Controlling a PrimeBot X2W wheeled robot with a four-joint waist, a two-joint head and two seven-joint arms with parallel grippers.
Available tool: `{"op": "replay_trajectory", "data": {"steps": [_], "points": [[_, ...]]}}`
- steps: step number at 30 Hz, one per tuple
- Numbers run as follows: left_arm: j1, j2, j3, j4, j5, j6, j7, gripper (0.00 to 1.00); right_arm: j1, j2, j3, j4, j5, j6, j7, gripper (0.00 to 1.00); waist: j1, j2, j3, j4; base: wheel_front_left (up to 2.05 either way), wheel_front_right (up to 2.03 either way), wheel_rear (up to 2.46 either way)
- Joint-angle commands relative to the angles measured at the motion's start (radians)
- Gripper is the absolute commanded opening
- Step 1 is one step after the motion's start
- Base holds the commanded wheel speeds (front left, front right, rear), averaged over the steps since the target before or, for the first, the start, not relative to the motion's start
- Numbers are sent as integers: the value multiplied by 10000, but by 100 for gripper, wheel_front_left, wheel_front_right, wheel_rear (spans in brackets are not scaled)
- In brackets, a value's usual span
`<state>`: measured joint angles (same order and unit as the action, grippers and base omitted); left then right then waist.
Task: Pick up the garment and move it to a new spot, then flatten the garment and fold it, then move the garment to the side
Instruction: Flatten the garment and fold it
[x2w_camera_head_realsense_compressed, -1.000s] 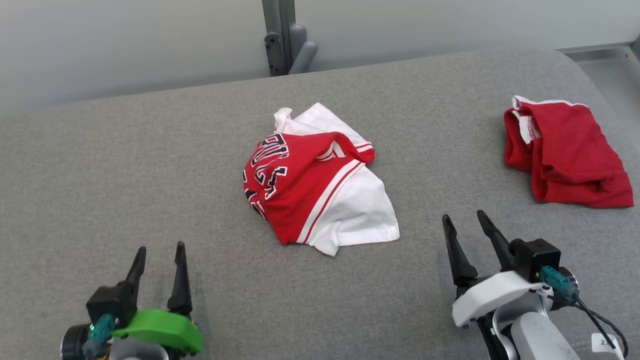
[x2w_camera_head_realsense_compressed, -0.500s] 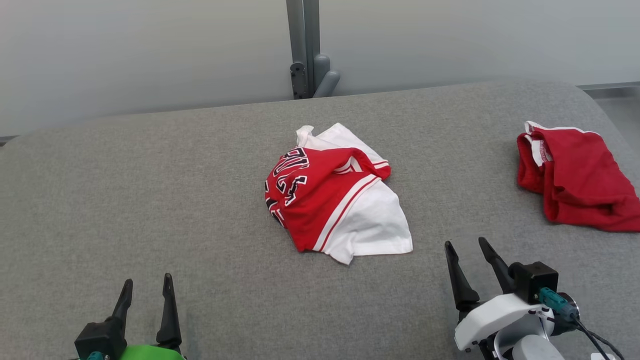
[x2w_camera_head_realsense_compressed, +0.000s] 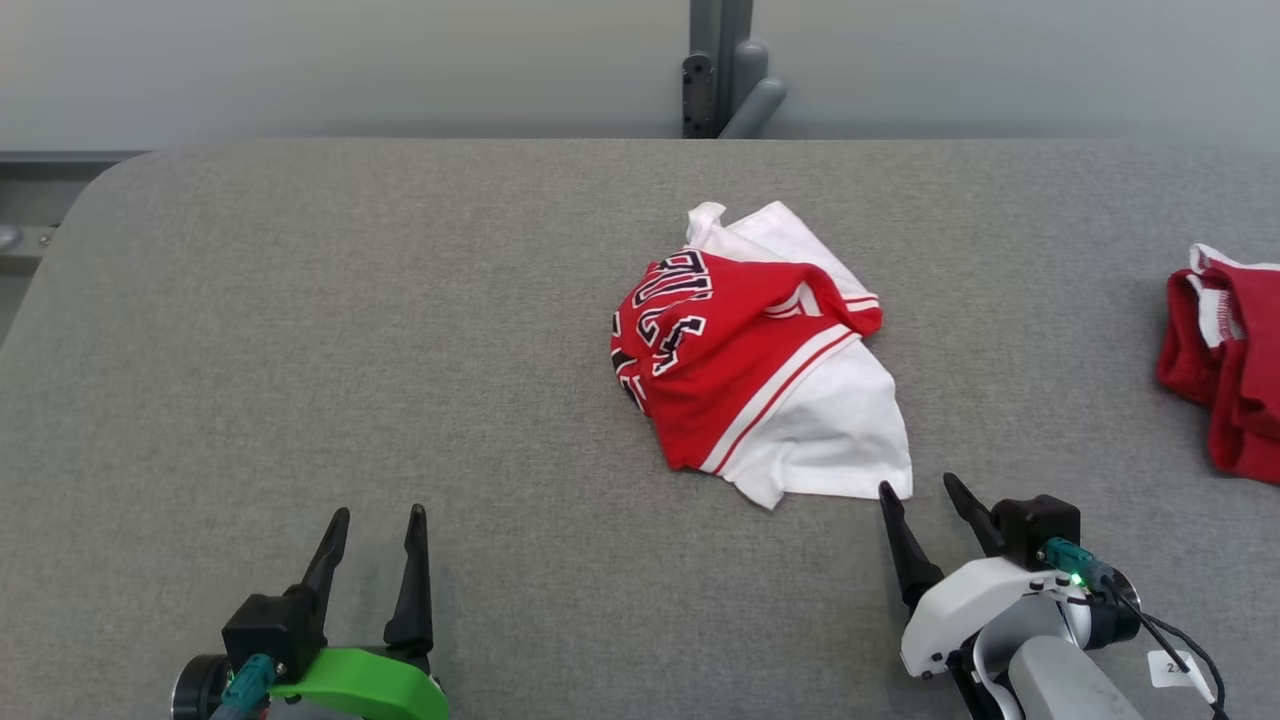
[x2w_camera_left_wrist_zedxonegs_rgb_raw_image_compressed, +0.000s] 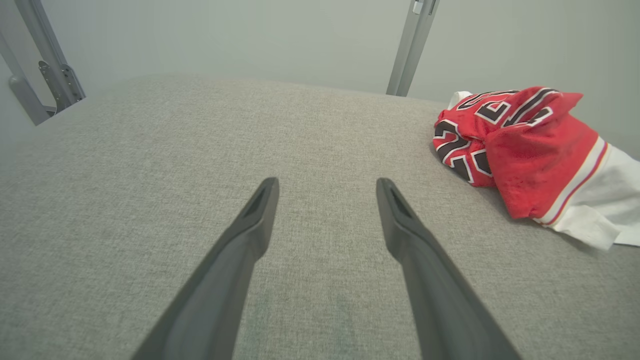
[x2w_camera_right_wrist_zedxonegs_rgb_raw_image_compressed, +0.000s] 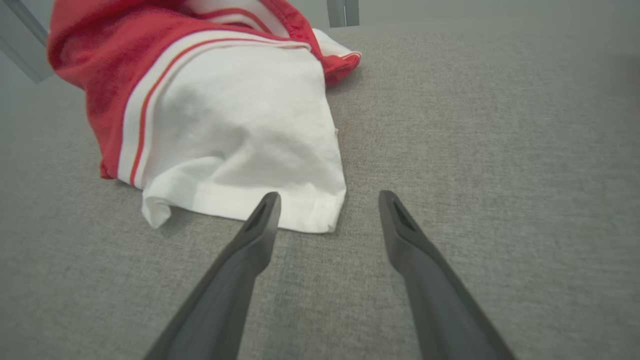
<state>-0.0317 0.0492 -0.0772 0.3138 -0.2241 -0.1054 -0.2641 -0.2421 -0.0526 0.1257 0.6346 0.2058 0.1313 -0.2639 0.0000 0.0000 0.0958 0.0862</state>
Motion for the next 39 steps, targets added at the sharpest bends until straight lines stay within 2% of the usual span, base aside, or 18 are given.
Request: {"op": "replay_trajectory", "data": {"steps": [1,6,8,9,10,13,16,22,28,34,39], "points": [[-143,28,-60,-11,-20,11,0,100,-158,-48,-54,228,-121,-11,-4,100,0,0,439,643,0,0,0],[-150,27,-28,-23,-51,51,0,100,-546,-39,-73,1107,-47,-11,-3,100,0,0,554,959,0,0,0],[-163,27,-26,-21,-64,52,0,100,-611,-32,-64,1259,-14,-11,2,57,0,0,569,989,0,0,0],[-166,27,-17,-13,-75,56,0,100,-605,-29,-61,1310,2,-11,8,20,0,0,568,986,0,0,0],[-170,26,-19,-13,-86,66,0,100,-609,-28,-60,1336,43,-11,10,0,0,0,558,974,0,0,0],[-212,26,-79,2,-159,53,0,100,-605,-41,-70,1038,177,-13,8,0,0,0,517,866,0,0,0],[-208,26,-190,-1,-176,31,0,100,-525,-71,-97,209,394,-13,-3,0,0,0,413,708,0,0,0],[59,27,-357,120,-191,-32,0,100,-470,-265,-288,-2711,1010,-11,-3,0,0,0,12,231,0,0,0],[386,27,-542,360,-260,-89,0,100,-1127,-971,-384,-4897,1419,-8,-4,0,0,0,-514,-173,0,0,0],[421,28,-724,431,-331,-71,0,100,-2199,-1561,-736,-5939,1620,-8,-4,0,0,0,-674,-239,0,0,0],[535,28,-837,484,-449,-75,0,100,-3001,-2054,-781,-6200,1667,-8,-4,0,0,0,-727,-75,0,0,0]]}}
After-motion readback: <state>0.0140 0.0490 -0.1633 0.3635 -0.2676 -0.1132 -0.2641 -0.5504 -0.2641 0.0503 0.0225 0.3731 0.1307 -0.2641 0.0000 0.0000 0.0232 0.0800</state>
